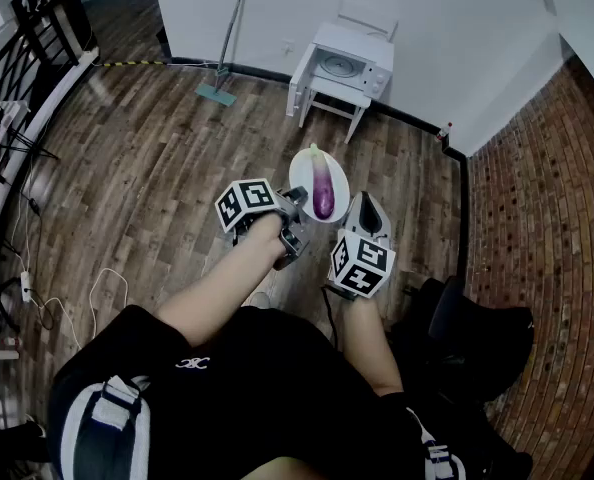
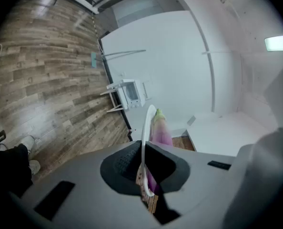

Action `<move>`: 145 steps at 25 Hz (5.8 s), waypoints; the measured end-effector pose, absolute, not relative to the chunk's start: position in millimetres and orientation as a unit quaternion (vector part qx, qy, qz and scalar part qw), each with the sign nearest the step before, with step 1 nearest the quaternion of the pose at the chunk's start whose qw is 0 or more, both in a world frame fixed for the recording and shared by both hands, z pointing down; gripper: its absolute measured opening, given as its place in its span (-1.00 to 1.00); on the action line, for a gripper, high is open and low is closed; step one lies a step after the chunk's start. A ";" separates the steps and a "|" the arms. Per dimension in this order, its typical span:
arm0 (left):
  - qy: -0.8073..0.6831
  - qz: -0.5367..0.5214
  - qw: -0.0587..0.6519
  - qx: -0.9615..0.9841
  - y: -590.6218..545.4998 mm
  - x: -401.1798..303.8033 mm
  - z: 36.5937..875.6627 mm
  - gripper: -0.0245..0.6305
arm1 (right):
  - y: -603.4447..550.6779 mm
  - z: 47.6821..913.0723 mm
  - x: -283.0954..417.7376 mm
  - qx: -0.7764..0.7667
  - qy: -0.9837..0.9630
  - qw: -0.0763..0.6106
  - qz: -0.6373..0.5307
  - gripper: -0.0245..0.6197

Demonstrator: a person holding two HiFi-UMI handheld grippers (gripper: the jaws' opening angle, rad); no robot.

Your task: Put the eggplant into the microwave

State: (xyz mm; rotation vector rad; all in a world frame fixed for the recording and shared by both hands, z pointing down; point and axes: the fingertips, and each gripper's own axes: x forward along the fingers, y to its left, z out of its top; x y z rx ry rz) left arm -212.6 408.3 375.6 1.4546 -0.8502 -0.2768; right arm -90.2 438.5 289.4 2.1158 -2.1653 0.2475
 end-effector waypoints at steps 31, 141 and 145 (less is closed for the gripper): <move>-0.357 -0.099 0.676 0.637 286.1 -227.7 426.0 -0.88 | 310.5 333.2 -113.9 0.694 -0.707 0.033 0.134 -0.88; -0.486 -0.248 0.586 0.600 -501.6 -14.1 813.7 -0.88 | -431.5 757.7 90.2 0.359 -0.915 0.060 0.173 -0.88; -0.484 -0.238 0.577 0.613 -527.6 -5.5 815.6 -0.88 | -422.5 771.5 104.7 0.363 -0.915 0.062 0.165 -0.89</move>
